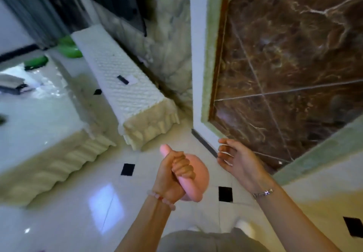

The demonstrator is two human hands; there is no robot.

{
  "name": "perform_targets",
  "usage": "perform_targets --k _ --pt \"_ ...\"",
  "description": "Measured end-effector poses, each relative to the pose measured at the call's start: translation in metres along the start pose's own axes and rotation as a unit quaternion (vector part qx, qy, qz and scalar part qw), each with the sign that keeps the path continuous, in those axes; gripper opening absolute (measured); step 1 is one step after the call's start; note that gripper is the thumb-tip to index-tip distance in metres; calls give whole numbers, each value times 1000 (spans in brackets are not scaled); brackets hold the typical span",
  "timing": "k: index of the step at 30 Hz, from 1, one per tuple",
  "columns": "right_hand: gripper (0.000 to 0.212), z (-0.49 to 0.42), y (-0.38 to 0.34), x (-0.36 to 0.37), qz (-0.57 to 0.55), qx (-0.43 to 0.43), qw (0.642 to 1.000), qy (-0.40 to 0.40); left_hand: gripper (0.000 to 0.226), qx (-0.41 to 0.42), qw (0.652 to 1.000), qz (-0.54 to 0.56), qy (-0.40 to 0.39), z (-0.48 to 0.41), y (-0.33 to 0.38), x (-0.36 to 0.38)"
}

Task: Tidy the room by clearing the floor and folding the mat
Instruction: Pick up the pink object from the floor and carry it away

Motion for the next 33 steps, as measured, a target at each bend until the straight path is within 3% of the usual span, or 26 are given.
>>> perform_targets --k 2,8,13,18,26,33 --pt "18 -13 6 40 28 15 998 -46 42 14 995 72 -65 19 25 -13" --pt "19 -43 27 146 125 70 975 -171 50 162 966 198 -26 81 85 -50" --pt "20 -77 46 228 188 115 940 -259 45 284 922 256 58 113 126 -85" --pt "18 -115 68 309 241 177 891 -341 39 405 845 320 143 132 171 -120" --pt "20 -149 96 430 320 224 809 -439 40 496 761 391 150 159 236 -141" --pt "18 -151 133 508 365 242 759 -482 36 524 728 420 139 185 295 -161"
Point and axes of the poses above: each hand's wrist, its own z-axis away from the middle knuckle, its own x-axis out of the palm, y = z × x, the point moved 3 cm from there along -z, towards the middle knuckle, and after that the axes turned 9 degrees about z, right-handed, at the moved point
